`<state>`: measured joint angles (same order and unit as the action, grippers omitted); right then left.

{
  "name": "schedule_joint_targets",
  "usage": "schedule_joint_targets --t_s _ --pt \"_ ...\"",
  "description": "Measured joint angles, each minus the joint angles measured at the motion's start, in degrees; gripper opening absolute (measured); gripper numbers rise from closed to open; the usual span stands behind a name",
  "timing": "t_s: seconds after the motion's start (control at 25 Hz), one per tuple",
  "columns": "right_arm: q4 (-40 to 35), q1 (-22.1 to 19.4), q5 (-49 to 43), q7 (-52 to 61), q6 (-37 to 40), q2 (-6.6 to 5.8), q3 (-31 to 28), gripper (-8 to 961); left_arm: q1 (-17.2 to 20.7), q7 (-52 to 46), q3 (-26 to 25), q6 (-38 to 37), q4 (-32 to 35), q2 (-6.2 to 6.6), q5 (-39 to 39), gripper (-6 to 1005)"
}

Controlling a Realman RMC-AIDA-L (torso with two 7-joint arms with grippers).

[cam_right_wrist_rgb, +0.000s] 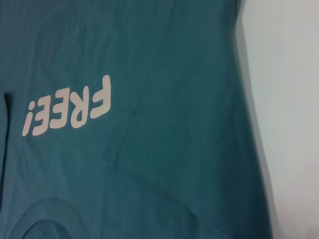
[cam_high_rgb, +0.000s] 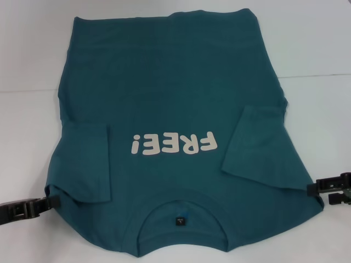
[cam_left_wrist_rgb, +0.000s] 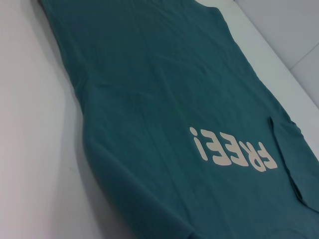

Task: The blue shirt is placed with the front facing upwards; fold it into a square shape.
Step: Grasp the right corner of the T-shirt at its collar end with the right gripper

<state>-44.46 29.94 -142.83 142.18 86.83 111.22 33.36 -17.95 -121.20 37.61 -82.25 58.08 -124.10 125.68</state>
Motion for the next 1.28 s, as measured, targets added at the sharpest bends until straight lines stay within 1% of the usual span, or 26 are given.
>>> schedule_joint_targets --t_s 0.28,0.6,0.84,1.08,1.28 --pt "0.7 0.16 0.0 0.11 -1.46 0.06 1.67 802 -0.04 0.01 0.0 -0.11 -0.01 0.0 -0.02 31" --pt "3.37 1.68 0.03 -0.07 -3.54 0.56 2.61 795 -0.06 0.31 -0.09 -0.08 -0.26 0.0 -0.06 30" --pt "3.57 2.14 0.11 -0.07 -4.82 1.43 3.45 790 -0.07 0.36 -0.26 -0.12 -0.26 0.0 -0.09 30" --pt "3.08 1.73 -0.08 -0.06 -4.48 1.55 3.66 785 -0.07 0.44 -0.29 -0.16 -0.25 0.06 -0.09 31" --pt "2.89 1.48 -0.09 -0.46 -4.38 1.01 3.66 547 -0.06 0.44 -0.31 -0.19 -0.25 0.09 -0.09 31"
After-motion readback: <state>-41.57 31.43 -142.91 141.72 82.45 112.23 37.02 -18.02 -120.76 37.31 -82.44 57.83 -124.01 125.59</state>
